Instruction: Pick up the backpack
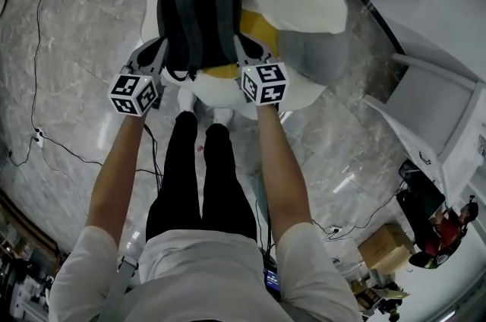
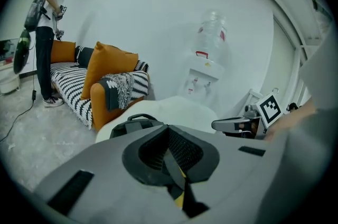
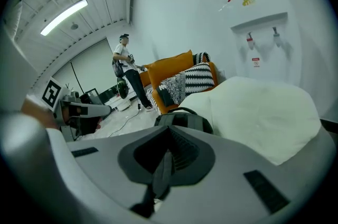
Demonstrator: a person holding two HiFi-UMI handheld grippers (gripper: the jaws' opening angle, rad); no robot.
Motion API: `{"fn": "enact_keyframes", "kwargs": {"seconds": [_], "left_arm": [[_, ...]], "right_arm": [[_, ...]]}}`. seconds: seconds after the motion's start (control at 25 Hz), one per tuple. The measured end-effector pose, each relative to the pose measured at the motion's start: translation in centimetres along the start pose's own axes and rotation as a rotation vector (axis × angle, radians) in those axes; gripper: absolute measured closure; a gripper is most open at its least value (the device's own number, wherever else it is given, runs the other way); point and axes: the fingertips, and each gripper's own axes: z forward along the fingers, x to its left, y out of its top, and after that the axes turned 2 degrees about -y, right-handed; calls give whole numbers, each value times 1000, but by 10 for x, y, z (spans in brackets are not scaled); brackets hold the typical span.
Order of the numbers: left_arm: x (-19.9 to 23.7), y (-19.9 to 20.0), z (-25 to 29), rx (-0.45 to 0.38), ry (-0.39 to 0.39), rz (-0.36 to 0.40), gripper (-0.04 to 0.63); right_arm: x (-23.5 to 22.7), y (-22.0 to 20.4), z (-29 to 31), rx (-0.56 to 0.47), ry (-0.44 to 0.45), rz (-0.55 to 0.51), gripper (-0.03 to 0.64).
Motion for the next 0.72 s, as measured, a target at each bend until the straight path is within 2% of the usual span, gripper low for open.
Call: {"fn": "enact_keyframes", "kwargs": {"seconds": [0.4, 0.72], "left_arm": [[46, -46, 69, 36, -22, 2, 594], [79, -78, 109, 86, -39, -5, 592]], "right_arm": [[-35, -42, 55, 9, -64, 34, 611], [-50, -66, 97, 36, -83, 29, 609]]}}
